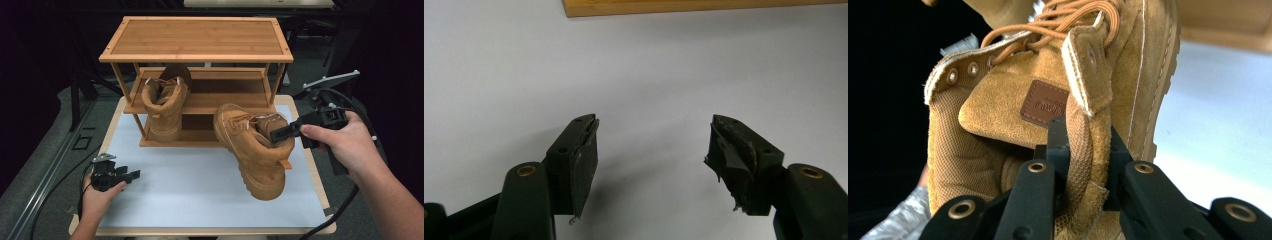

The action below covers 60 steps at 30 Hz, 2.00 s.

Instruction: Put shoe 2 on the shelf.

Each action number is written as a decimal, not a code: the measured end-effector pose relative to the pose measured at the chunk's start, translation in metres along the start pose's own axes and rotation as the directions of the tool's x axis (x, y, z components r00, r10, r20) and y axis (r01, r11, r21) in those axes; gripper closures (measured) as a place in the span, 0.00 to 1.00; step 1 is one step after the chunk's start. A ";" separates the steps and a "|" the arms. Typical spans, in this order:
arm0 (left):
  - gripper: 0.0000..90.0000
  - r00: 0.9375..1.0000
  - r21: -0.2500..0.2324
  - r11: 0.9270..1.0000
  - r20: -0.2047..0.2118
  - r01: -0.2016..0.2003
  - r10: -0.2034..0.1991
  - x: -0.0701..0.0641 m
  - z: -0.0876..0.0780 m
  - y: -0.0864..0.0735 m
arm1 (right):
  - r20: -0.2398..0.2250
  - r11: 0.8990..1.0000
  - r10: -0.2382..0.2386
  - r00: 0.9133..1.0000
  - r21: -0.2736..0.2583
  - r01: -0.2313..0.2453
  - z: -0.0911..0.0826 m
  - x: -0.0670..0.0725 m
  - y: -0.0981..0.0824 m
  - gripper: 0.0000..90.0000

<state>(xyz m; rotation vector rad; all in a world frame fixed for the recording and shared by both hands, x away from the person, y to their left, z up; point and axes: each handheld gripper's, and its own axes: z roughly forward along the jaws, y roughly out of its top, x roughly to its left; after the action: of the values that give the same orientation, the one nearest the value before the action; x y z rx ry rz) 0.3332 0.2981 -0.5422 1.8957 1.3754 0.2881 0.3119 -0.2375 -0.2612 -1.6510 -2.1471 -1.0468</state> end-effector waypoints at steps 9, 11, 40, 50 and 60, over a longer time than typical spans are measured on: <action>0.41 1.000 0.001 1.000 0.001 0.001 -0.001 0.001 0.000 0.000 | -0.079 0.991 -0.005 0.997 -0.135 -0.005 0.010 -0.008 0.020 0.90; 0.41 1.000 0.001 1.000 0.002 0.004 -0.004 0.001 0.000 0.000 | -0.075 0.986 -0.001 0.997 -0.166 -0.011 0.016 -0.011 0.024 0.90; 0.41 1.000 0.006 1.000 0.003 0.003 -0.004 0.004 0.002 -0.001 | -0.201 0.878 0.087 0.976 -0.448 -0.171 0.082 -0.044 0.059 0.90; 0.41 1.000 0.007 1.000 0.003 0.000 0.000 0.004 0.002 -0.001 | -0.125 0.847 0.087 0.988 -0.513 -0.139 0.100 -0.033 0.064 0.89; 0.41 1.000 0.005 1.000 0.001 -0.010 0.010 0.002 0.002 0.000 | -0.122 0.852 0.083 0.989 -0.507 -0.134 0.107 -0.033 0.068 0.70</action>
<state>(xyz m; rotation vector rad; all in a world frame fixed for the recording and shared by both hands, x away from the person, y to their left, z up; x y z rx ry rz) 0.3354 0.2985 -0.5442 1.9072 1.3675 0.2885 0.4100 -0.1838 -0.3300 -1.8576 -1.7780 -1.7382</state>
